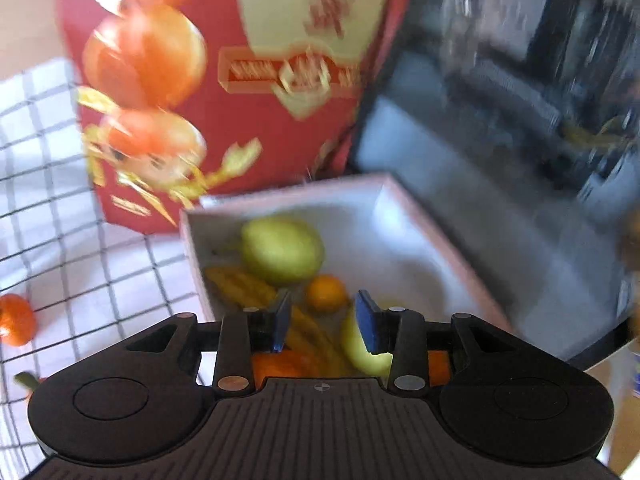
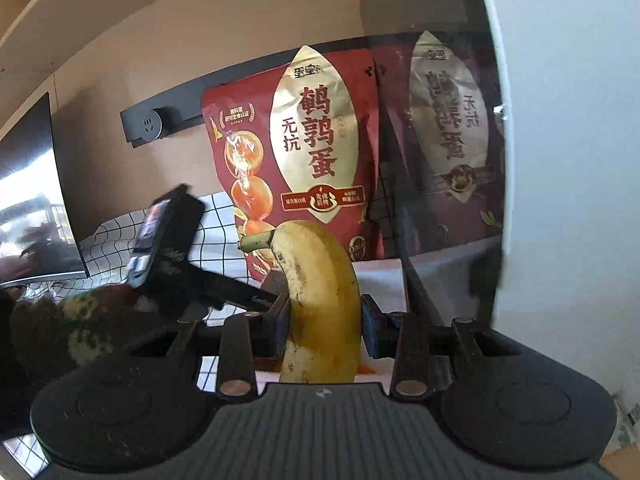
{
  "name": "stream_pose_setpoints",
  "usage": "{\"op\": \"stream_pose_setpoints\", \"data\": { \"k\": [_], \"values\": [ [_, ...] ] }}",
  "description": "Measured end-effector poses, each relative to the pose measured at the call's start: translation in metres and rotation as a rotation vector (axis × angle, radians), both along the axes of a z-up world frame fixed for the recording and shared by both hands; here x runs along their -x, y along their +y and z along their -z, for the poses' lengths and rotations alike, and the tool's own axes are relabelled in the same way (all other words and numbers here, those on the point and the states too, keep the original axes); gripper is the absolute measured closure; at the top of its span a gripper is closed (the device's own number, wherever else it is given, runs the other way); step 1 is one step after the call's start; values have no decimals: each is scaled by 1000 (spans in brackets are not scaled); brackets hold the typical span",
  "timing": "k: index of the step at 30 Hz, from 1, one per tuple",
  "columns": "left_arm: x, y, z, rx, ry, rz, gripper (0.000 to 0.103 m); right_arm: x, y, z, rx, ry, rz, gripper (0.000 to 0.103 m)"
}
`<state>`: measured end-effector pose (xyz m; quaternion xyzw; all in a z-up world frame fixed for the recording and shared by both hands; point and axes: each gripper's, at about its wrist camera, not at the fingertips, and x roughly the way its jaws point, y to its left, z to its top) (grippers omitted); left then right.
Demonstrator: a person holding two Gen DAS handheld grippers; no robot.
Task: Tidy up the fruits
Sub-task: 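Lower the tangerine into the pink box and open the left tool while the right tool carries the banana, then lower the banana into the pink box and open the right tool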
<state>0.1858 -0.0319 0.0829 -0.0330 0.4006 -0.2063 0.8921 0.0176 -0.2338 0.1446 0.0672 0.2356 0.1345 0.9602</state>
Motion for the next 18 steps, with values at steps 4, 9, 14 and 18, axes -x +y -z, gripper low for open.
{"op": "stream_pose_setpoints", "data": {
  "k": [4, 9, 14, 18],
  "values": [
    [30, 40, -16, 100, -48, -93, 63, -24, 9, -7, -20, -4, -20, 68],
    [70, 79, -9, 159, -25, -170, 63, -64, 20, -11, -68, 19, -64, 68],
    [109, 108, 11, 167, 42, -222, 63, -119, 34, 6, -94, 132, -126, 67],
    [133, 132, 24, 189, 83, -299, 63, -159, 51, 34, -52, 222, -149, 68]
  ]
}}
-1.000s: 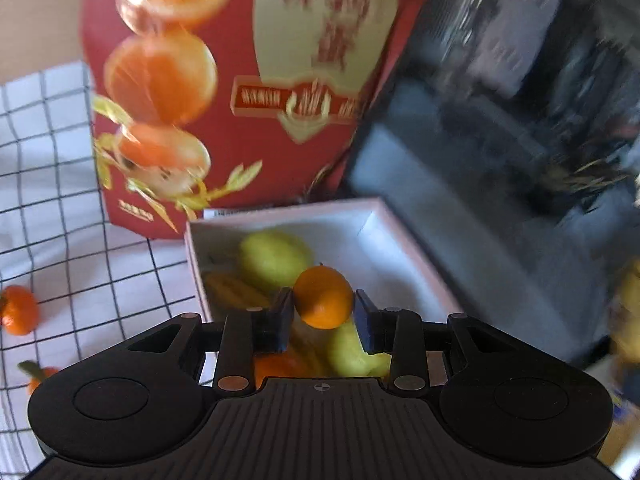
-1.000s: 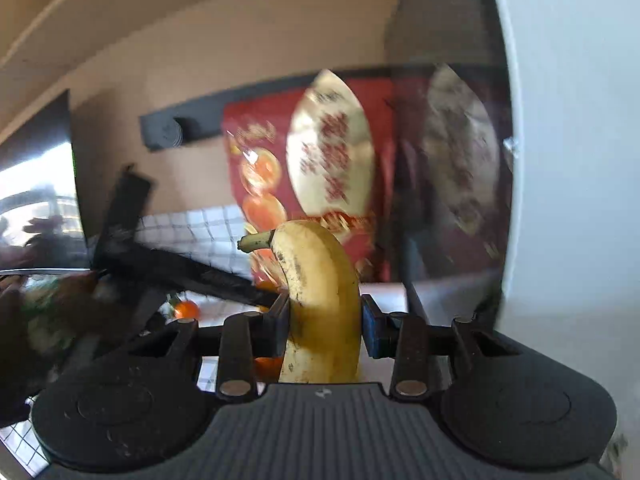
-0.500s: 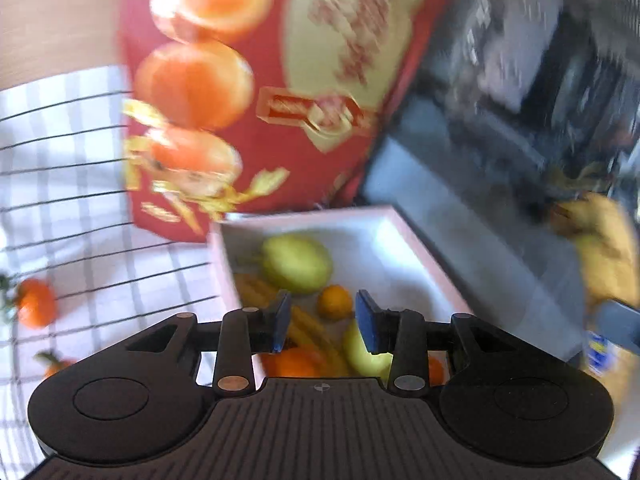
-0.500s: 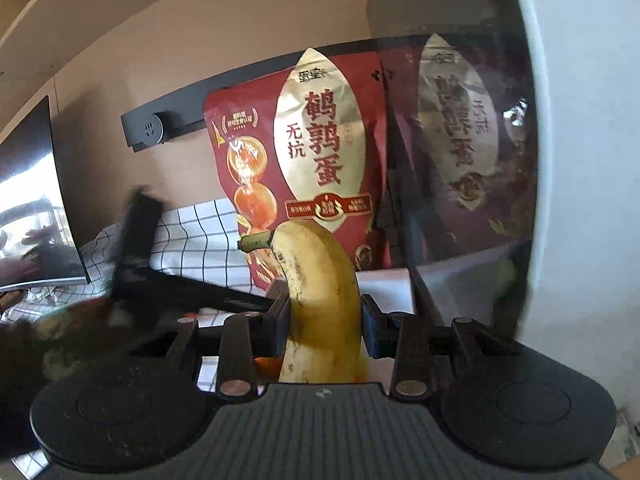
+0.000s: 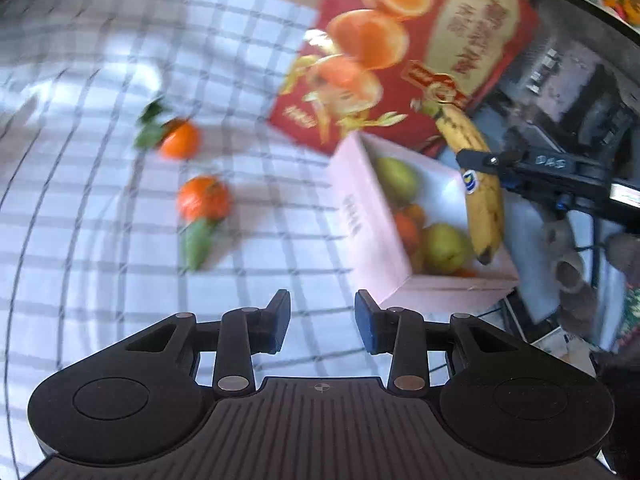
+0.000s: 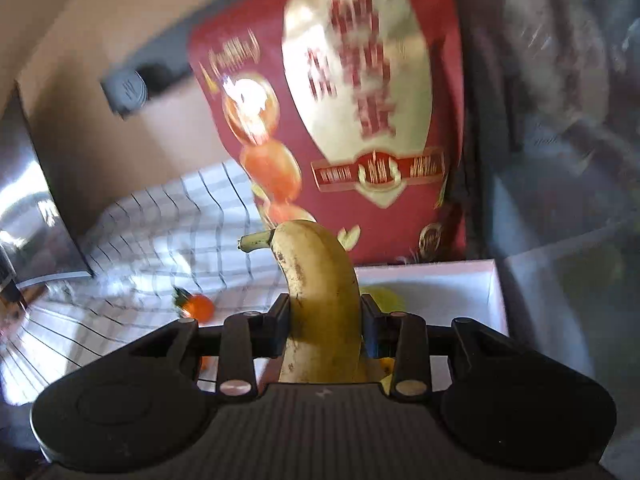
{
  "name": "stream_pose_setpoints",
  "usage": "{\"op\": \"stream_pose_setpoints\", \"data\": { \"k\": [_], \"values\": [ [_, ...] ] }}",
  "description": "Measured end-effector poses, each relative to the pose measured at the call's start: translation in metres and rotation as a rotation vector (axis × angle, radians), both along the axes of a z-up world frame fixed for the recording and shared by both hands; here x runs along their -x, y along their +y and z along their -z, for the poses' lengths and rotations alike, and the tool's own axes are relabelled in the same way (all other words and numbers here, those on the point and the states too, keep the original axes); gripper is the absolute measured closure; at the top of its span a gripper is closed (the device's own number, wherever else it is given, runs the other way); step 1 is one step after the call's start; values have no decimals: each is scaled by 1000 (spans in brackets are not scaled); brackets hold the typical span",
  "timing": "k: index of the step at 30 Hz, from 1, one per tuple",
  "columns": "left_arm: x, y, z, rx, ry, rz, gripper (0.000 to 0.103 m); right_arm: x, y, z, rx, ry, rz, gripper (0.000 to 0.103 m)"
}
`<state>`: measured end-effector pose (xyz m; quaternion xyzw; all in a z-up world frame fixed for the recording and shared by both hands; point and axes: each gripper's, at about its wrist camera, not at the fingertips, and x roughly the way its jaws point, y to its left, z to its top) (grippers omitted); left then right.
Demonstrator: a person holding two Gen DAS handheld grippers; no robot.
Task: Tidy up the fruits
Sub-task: 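Lower the banana into the pink box and open the right tool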
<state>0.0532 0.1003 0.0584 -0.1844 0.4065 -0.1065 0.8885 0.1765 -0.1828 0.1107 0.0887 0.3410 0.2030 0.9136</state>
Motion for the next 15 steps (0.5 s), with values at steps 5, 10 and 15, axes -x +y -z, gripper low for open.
{"op": "stream_pose_setpoints", "data": {
  "k": [5, 10, 15],
  "values": [
    [21, 23, 9, 17, 31, -79, 63, -27, 12, 34, 38, 122, -7, 68],
    [28, 29, 15, 33, 53, -101, 63, -29, 22, 51, 43, 162, 1, 68],
    [23, 19, 17, 31, 61, -68, 63, -34, 30, 59, 63, 193, 51, 67]
  ]
}}
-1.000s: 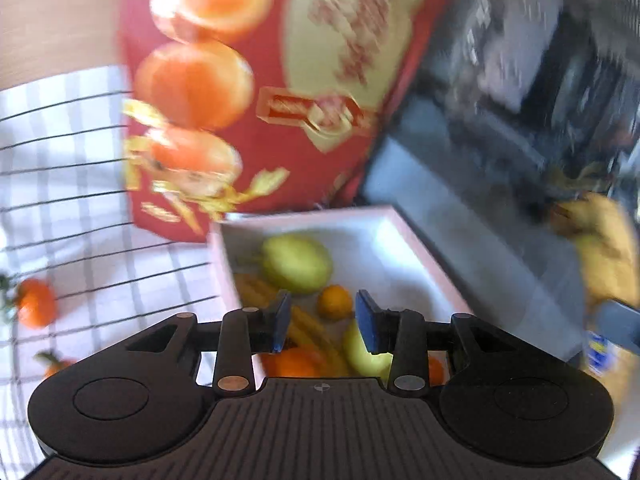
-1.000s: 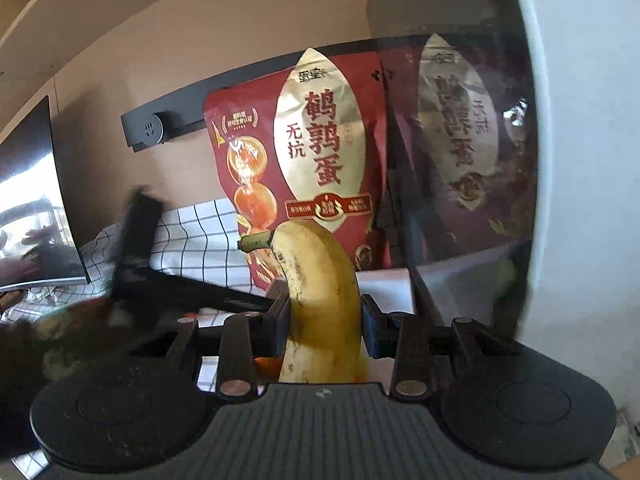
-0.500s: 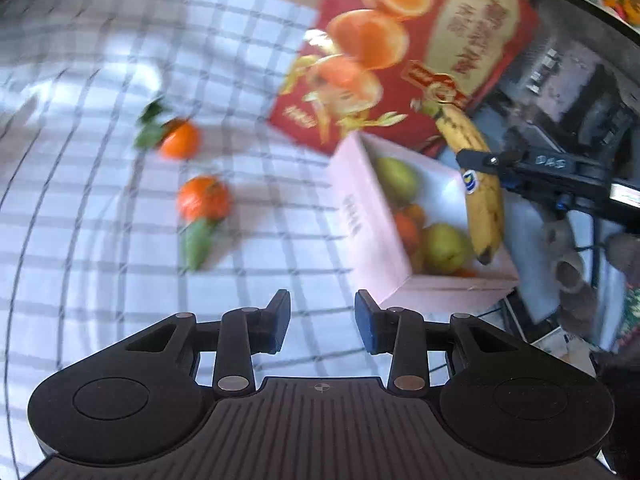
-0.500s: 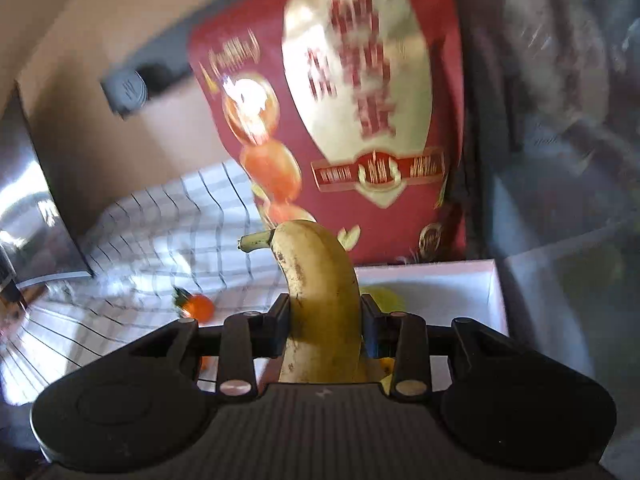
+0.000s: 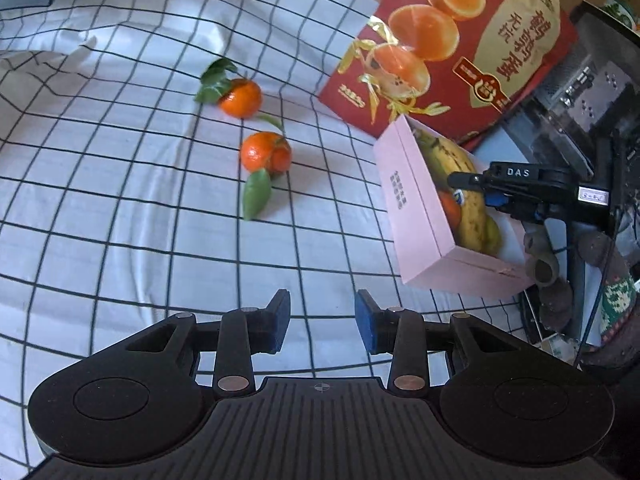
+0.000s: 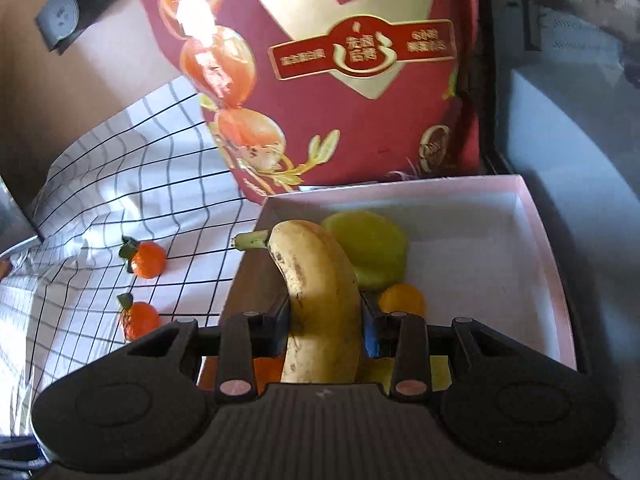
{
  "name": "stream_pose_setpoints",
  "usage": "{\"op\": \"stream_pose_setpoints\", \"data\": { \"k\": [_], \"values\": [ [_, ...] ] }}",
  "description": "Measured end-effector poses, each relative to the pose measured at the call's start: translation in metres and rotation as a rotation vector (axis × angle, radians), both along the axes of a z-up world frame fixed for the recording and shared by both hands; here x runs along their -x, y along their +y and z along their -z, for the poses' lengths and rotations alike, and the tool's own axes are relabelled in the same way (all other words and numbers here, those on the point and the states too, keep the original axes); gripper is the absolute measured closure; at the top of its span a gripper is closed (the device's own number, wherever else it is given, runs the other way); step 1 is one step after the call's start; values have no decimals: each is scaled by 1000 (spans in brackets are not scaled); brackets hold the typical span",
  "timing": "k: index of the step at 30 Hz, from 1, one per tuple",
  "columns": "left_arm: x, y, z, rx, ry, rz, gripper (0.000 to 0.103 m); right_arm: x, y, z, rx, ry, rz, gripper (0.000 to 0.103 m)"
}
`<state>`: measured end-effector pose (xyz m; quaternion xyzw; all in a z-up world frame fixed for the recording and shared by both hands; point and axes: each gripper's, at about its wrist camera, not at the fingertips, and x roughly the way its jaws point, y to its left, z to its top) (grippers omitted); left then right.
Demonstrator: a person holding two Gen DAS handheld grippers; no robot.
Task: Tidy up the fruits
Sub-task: 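Lower the banana into the pink box and open the right tool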
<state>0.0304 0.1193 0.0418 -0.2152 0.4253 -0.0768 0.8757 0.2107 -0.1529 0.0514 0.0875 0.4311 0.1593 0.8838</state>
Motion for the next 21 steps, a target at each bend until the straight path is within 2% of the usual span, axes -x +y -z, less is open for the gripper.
{"op": "stream_pose_setpoints", "data": {
  "k": [4, 8, 14, 21],
  "values": [
    [-4, -8, 2, 4, 4, 26, 63, 3, -6, 0, 6, 0, 71, 67],
    [-7, -16, 4, 2, 14, 56, 63, 7, 1, 0, 52, -10, 2, 66],
    [-7, -17, 7, 0, 20, 54, 63, 23, -5, -19, 68, -108, -14, 66],
    [-9, -15, 7, -32, 11, 24, 63, 44, -1, -38, 141, -202, -34, 66]
  ]
}}
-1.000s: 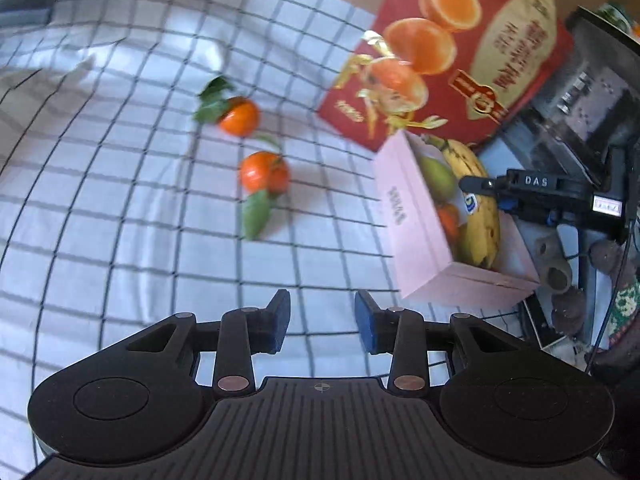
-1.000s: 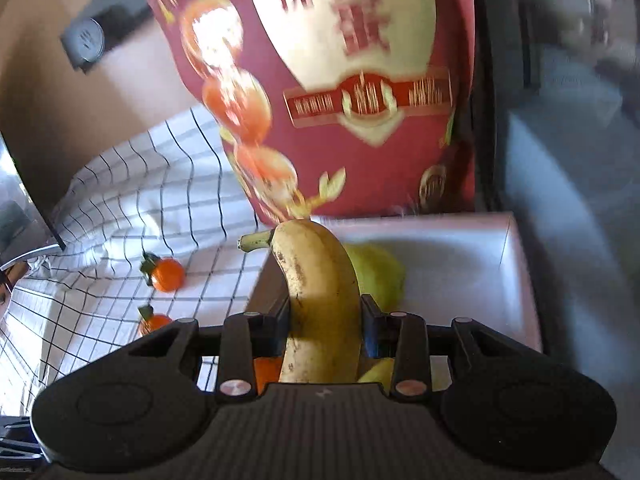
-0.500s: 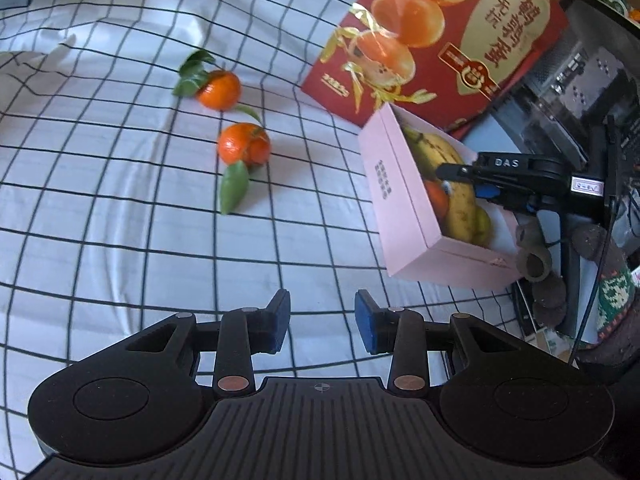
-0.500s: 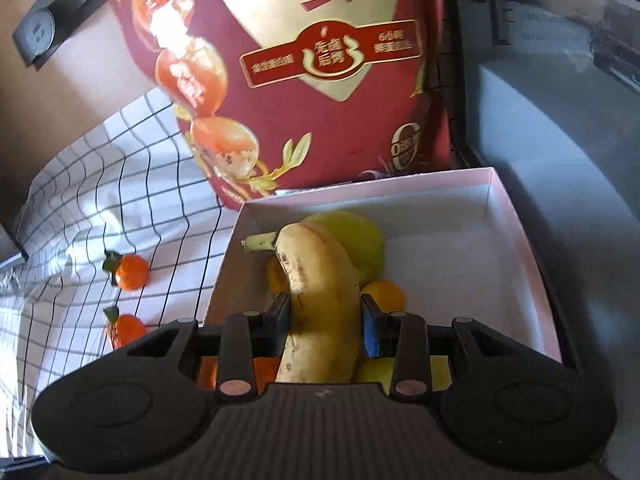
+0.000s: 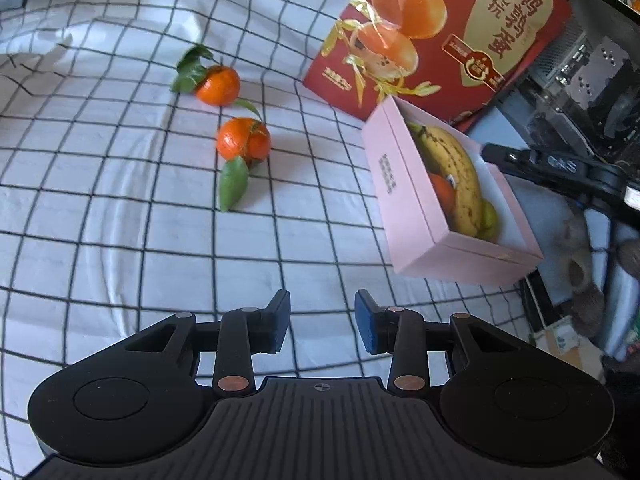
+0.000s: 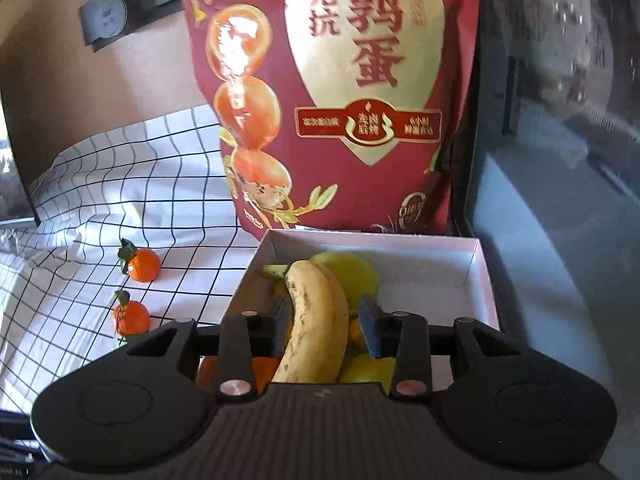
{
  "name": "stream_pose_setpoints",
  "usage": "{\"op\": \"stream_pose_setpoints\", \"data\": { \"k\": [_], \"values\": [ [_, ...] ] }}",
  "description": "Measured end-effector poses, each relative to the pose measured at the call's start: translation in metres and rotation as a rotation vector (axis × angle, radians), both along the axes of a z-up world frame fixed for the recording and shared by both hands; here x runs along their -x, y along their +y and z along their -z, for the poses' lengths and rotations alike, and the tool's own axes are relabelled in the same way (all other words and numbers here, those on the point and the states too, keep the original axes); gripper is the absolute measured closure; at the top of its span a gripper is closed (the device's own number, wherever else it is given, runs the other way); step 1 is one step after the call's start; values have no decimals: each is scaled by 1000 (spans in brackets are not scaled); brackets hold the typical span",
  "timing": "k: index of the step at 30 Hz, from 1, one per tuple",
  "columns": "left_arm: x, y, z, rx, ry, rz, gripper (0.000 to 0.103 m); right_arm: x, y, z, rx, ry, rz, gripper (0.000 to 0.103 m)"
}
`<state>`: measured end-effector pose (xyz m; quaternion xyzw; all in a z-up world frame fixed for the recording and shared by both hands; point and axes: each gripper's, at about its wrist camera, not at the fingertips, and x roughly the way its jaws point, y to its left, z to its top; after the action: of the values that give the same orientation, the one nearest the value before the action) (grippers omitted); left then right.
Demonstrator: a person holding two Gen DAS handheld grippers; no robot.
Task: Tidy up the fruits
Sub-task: 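Lower the banana into the pink box and open the right tool, then grasp a leafy tangerine on the tablecloth with the left tool and lift it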
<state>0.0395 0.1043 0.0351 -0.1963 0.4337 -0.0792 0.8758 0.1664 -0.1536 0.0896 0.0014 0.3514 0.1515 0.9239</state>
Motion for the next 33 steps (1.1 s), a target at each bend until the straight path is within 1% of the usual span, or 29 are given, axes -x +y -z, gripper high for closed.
{"op": "stream_pose_setpoints", "data": {
  "k": [3, 5, 7, 8, 13, 15, 17, 19, 21, 24, 26, 27, 28, 30, 33],
  "values": [
    [-3, 4, -3, -69, -21, -49, 63, 17, 7, -4, 17, -29, -45, 66],
    [-5, 9, -5, -115, -24, -103, 63, 29, 16, -6, 30, -45, -88, 65],
    [-8, 14, -8, -141, -26, -143, 63, 40, 29, -8, 49, -68, -136, 64],
    [-11, 17, -9, -145, -30, -147, 63, 44, 35, -9, 55, -74, -156, 60],
    [-33, 27, -27, -193, -114, -136, 63, 57, 60, -12, 46, -84, -228, 58],
    [-48, 36, -34, -195, -142, -146, 63, 61, 69, -11, 43, -83, -248, 53],
    [-72, 45, -40, -208, -154, -156, 63, 66, 78, -7, 53, -88, -268, 51],
    [-99, 52, -44, -242, -168, -141, 63, 69, 88, -1, 70, -82, -283, 51],
    [-126, 55, -45, -302, -176, -115, 63, 70, 97, 6, 73, -55, -291, 51],
    [-168, 56, -34, -406, -129, -39, 63, 81, 107, 14, 83, -32, -304, 51],
    [-183, 56, -22, -458, -92, 16, 63, 90, 110, 17, 101, -29, -309, 51],
    [-189, 56, -17, -471, -77, 37, 62, 94, 110, 19, 109, -27, -309, 51],
    [-191, 58, -14, -465, -84, 53, 58, 98, 110, 21, 114, -21, -308, 51],
    [-193, 60, -11, -439, -97, 78, 58, 102, 106, 25, 116, -5, -300, 51],
    [-198, 58, -10, -428, -100, 89, 57, 101, 98, 35, 107, 34, -263, 51]
  ]
}}
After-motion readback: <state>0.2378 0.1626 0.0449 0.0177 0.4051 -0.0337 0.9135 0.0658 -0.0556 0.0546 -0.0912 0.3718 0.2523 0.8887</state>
